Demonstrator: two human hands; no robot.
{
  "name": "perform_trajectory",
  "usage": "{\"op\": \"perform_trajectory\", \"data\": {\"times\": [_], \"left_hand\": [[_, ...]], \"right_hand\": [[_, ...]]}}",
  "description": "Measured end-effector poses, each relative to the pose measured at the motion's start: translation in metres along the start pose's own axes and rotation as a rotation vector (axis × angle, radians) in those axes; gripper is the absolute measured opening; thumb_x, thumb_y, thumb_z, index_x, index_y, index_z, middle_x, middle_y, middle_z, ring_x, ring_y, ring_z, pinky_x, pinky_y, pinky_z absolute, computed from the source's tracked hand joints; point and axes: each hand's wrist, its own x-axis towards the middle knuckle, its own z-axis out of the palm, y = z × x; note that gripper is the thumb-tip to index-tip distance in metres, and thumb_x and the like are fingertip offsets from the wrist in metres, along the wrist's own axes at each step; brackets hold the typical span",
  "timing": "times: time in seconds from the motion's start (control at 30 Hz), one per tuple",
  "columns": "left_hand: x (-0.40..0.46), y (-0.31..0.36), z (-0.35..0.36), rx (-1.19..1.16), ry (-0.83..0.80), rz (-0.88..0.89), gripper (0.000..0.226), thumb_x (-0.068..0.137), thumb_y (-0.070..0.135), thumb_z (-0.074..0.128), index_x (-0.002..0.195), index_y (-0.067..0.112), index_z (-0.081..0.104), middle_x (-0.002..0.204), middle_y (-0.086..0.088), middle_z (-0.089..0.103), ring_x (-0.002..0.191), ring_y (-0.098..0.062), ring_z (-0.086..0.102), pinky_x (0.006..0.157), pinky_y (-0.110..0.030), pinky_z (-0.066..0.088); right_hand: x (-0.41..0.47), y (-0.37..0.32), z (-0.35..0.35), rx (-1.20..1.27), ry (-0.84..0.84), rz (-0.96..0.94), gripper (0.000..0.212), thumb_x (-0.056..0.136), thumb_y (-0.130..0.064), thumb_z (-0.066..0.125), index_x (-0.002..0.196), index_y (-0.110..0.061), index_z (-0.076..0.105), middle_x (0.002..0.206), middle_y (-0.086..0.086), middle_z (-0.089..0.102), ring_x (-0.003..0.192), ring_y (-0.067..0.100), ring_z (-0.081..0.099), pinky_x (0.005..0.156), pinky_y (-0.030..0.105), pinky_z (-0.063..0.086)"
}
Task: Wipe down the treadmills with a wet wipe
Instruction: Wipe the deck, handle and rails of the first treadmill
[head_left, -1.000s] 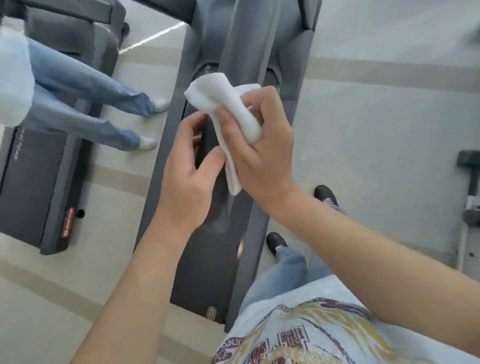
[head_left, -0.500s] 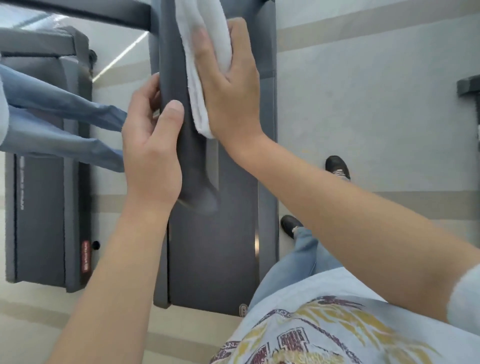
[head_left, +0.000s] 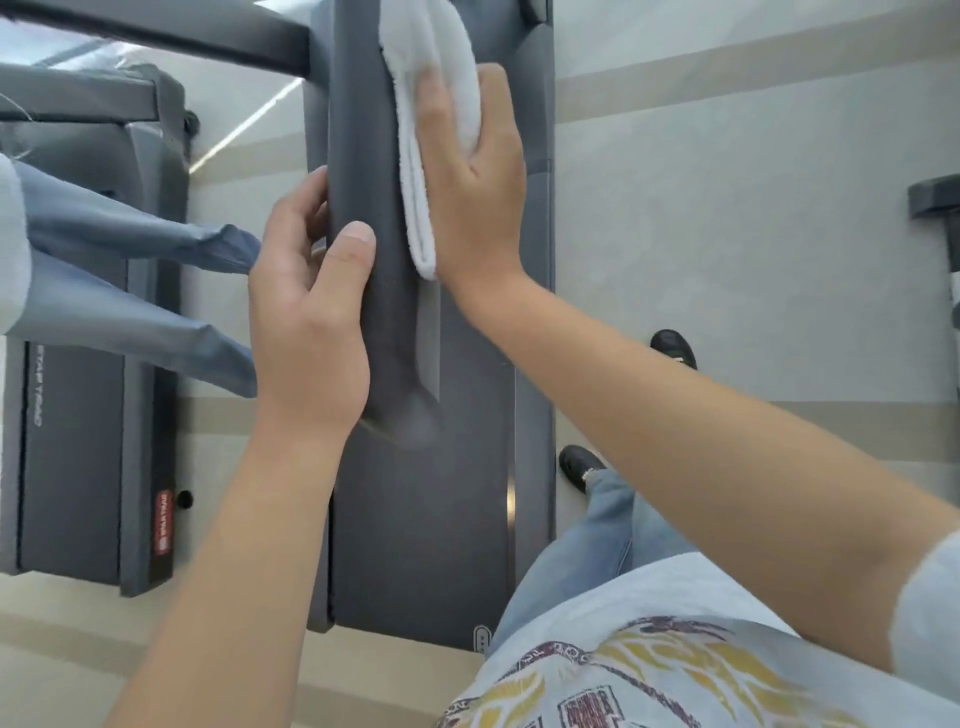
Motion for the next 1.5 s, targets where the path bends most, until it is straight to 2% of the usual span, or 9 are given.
{"op": "perform_trajectory", "data": {"times": [0.1, 0.33, 0.5, 0.77, 0.9, 1.1, 1.33, 1.4, 1.5], "left_hand": [[0.001, -0.001, -0.002, 0.007, -0.009, -0.006, 0.049, 0.101, 0.021, 0.053, 0.146, 0.005, 0.056, 0.134, -0.017, 0.069, 0.124, -0.024, 0.065, 0.112, -0.053, 0.049], [0.0, -0.001, -0.001, 0.003, 0.014, -0.011, 0.049, 0.101, 0.019, 0.052, 0.149, 0.011, 0.054, 0.136, -0.008, 0.069, 0.126, -0.017, 0.065, 0.107, -0.038, 0.052], [0.001, -0.002, 0.0, -0.006, 0.027, -0.035, 0.048, 0.102, 0.016, 0.052, 0.149, 0.01, 0.054, 0.139, -0.009, 0.067, 0.132, -0.023, 0.061, 0.115, -0.049, 0.047], [-0.003, 0.005, 0.001, -0.053, 0.053, -0.092, 0.048, 0.101, 0.021, 0.054, 0.149, 0.015, 0.056, 0.128, 0.0, 0.073, 0.119, -0.015, 0.068, 0.1, -0.029, 0.054], [-0.003, 0.004, 0.001, -0.015, 0.084, -0.064, 0.046, 0.103, 0.019, 0.048, 0.148, 0.016, 0.058, 0.137, 0.003, 0.069, 0.127, -0.014, 0.064, 0.104, -0.028, 0.05], [-0.008, 0.003, 0.005, -0.021, 0.208, -0.122, 0.04, 0.102, 0.023, 0.052, 0.139, 0.023, 0.067, 0.127, 0.009, 0.074, 0.12, -0.01, 0.068, 0.094, -0.016, 0.05], [-0.026, -0.002, 0.012, -0.036, 0.433, -0.183, 0.025, 0.103, 0.018, 0.05, 0.089, 0.015, 0.07, 0.073, -0.004, 0.066, 0.063, -0.011, 0.052, 0.059, -0.024, 0.041], [-0.036, -0.005, 0.017, -0.102, 0.472, -0.229, 0.028, 0.104, 0.02, 0.048, 0.088, 0.015, 0.07, 0.073, -0.011, 0.065, 0.063, -0.016, 0.051, 0.058, -0.026, 0.04], [-0.046, -0.004, 0.023, -0.151, 0.517, -0.252, 0.032, 0.104, 0.022, 0.044, 0.107, 0.021, 0.076, 0.089, 0.009, 0.074, 0.08, -0.01, 0.066, 0.068, -0.02, 0.05]], "right_hand": [[-0.04, 0.003, -0.01, 0.009, -0.069, 0.046, 0.023, 0.109, -0.026, 0.054, 0.094, -0.009, 0.05, 0.071, -0.01, 0.052, 0.065, 0.011, 0.054, 0.065, 0.039, 0.053], [-0.062, 0.005, -0.022, -0.016, -0.176, 0.04, 0.02, 0.107, -0.022, 0.056, 0.089, -0.021, 0.048, 0.071, -0.017, 0.05, 0.064, 0.005, 0.051, 0.062, 0.025, 0.045], [0.023, -0.005, 0.005, -0.028, -0.03, 0.021, 0.027, 0.108, -0.019, 0.056, 0.088, -0.002, 0.048, 0.068, -0.006, 0.047, 0.061, 0.009, 0.048, 0.061, 0.032, 0.048], [-0.07, 0.003, -0.041, -0.079, -0.385, -0.058, 0.013, 0.102, -0.021, 0.063, 0.102, -0.026, 0.051, 0.082, -0.014, 0.057, 0.071, 0.013, 0.059, 0.063, 0.024, 0.048], [-0.008, -0.016, -0.025, -0.211, -0.339, -0.074, 0.021, 0.101, -0.026, 0.067, 0.092, -0.017, 0.05, 0.076, -0.003, 0.056, 0.068, 0.016, 0.057, 0.062, 0.038, 0.051], [0.089, -0.045, 0.017, -0.645, -0.301, -0.5, 0.027, 0.093, -0.042, 0.069, 0.093, -0.015, 0.064, 0.089, -0.006, 0.059, 0.075, 0.011, 0.053, 0.067, 0.033, 0.048], [0.015, -0.045, 0.002, -0.827, -0.761, -0.924, 0.026, 0.089, -0.041, 0.075, 0.08, -0.017, 0.071, 0.082, -0.003, 0.055, 0.077, 0.017, 0.049, 0.057, 0.036, 0.044], [0.014, -0.046, -0.003, -0.802, -0.884, -0.97, 0.026, 0.091, -0.042, 0.075, 0.084, -0.017, 0.073, 0.082, -0.002, 0.056, 0.077, 0.018, 0.051, 0.055, 0.038, 0.047], [0.052, -0.055, 0.006, -0.859, -0.877, -0.979, 0.028, 0.091, -0.045, 0.073, 0.085, -0.018, 0.074, 0.081, -0.003, 0.054, 0.075, 0.018, 0.052, 0.055, 0.038, 0.048]]}}
